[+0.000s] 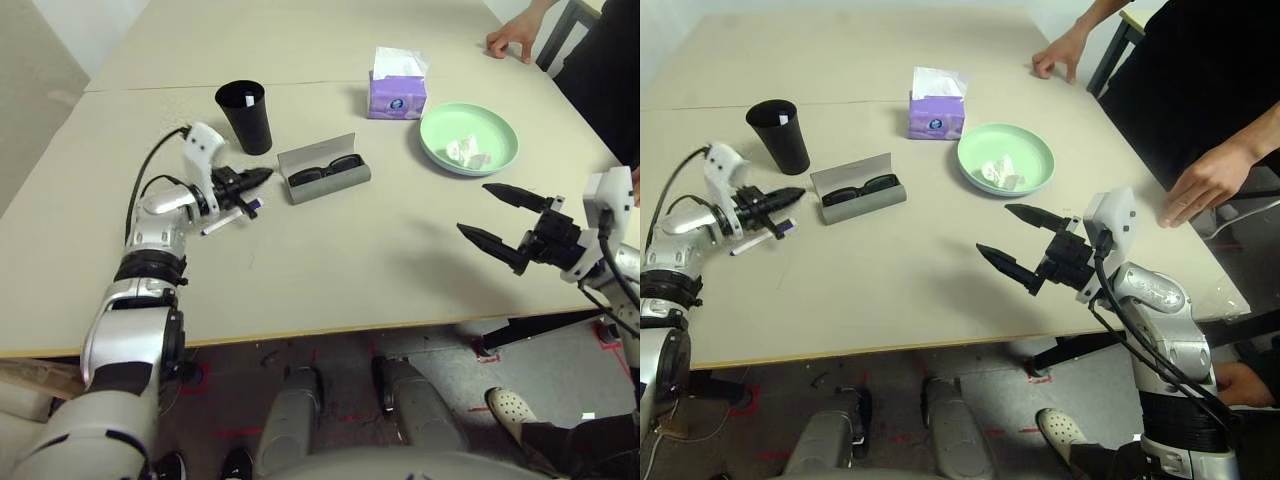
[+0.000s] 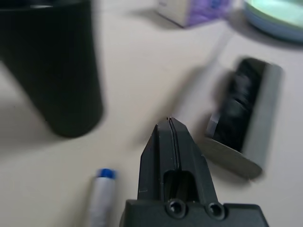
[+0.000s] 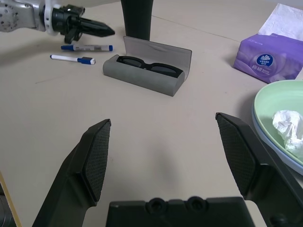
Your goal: Organize and tidy the items on the table.
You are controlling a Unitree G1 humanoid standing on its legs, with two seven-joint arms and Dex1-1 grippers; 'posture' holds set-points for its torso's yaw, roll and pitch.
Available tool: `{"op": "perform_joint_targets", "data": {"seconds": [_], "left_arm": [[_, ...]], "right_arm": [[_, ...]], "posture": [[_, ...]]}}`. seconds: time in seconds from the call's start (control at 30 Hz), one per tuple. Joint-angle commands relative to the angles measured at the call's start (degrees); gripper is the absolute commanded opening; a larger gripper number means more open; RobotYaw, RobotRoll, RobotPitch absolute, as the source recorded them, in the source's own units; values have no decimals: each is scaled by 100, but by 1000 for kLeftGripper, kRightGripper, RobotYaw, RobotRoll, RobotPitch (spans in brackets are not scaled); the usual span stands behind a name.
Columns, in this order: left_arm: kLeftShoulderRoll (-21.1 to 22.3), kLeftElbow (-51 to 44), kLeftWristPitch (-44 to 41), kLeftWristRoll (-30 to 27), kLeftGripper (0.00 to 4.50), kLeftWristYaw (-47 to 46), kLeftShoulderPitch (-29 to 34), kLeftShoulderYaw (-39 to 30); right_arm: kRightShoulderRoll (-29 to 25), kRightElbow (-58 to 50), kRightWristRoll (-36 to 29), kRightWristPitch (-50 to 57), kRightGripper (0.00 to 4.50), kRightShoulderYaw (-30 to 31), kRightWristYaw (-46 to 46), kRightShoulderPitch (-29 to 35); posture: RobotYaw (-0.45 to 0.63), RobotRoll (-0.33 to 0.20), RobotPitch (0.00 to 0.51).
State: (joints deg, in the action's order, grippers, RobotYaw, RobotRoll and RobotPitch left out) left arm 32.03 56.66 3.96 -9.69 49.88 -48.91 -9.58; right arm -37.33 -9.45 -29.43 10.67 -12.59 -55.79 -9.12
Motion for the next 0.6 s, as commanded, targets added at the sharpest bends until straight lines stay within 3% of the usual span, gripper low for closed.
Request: {"op": "perform_joint_targets", "data": {"seconds": [0.03,0.27,0.6], "left_arm": [[-143,298,-4,44,17,-246,8,-9],[-480,722,195,242,17,-515,-319,129],[-563,1189,413,413,17,-760,-716,185]], "right_arm": [[-39,3,-40,50,4500,1,-8,-14],[-80,-23,-44,84,4500,-44,0,-66],[-70,-187,-66,127,4500,-106,109,67]], "posture": [[-212,0,173],[-225,0,171],[-242,0,173]]}}
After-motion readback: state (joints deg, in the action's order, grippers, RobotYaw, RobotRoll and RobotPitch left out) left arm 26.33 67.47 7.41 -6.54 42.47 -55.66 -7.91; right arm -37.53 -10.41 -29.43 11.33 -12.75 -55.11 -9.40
